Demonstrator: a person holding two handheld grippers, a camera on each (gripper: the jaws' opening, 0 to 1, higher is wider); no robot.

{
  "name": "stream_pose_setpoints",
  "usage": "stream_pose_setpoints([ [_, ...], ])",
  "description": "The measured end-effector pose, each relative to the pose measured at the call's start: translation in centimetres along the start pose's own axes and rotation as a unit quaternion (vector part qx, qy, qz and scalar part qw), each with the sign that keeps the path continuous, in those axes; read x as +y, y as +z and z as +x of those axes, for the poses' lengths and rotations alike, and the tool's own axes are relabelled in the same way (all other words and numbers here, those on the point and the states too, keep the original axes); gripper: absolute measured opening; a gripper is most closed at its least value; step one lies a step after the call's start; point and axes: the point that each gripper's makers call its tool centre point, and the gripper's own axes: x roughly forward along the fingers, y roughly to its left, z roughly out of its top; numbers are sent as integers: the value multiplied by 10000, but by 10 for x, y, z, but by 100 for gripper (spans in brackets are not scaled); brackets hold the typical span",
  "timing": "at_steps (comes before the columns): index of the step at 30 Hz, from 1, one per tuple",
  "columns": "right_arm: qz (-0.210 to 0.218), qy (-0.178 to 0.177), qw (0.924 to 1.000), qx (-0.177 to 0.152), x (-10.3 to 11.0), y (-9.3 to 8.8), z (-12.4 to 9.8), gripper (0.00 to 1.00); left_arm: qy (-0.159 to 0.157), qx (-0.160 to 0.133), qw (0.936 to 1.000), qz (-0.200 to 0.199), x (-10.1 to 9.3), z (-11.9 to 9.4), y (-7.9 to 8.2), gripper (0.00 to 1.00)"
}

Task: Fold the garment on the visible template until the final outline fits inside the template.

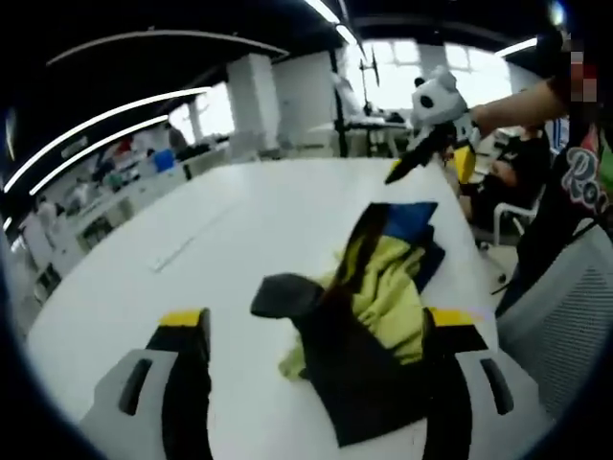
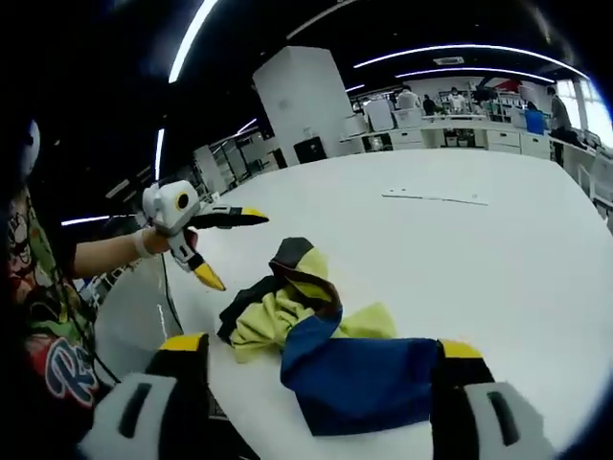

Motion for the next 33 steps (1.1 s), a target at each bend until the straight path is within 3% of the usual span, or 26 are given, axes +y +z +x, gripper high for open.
stream_pose_setpoints([
  [2,28,-68,10000,-4,-2,-1,-3,100,-58,149,9998,-134,-3,-7,-8,97],
  [4,93,-125,9999,-14,-8,-1,-4,99,103,-55,9993,-349,1,-16,-7,99],
  [6,87,-163,9998,-75,-10,1,-5,100,153,-49,9985,-521,3,-21,-10,99],
  [15,50,-138,9999,-71,0,3,-2,98,254,-35,9984,-499,-2,-24,-12,98],
  [25,62,-171,9998,-54,1,0,-3,97,130,-57,9990,-432,-8,-20,-9,95],
  [33,131,-93,9999,-15,5,-3,-3,89,10,-50,9990,-439,-13,-17,-8,84],
])
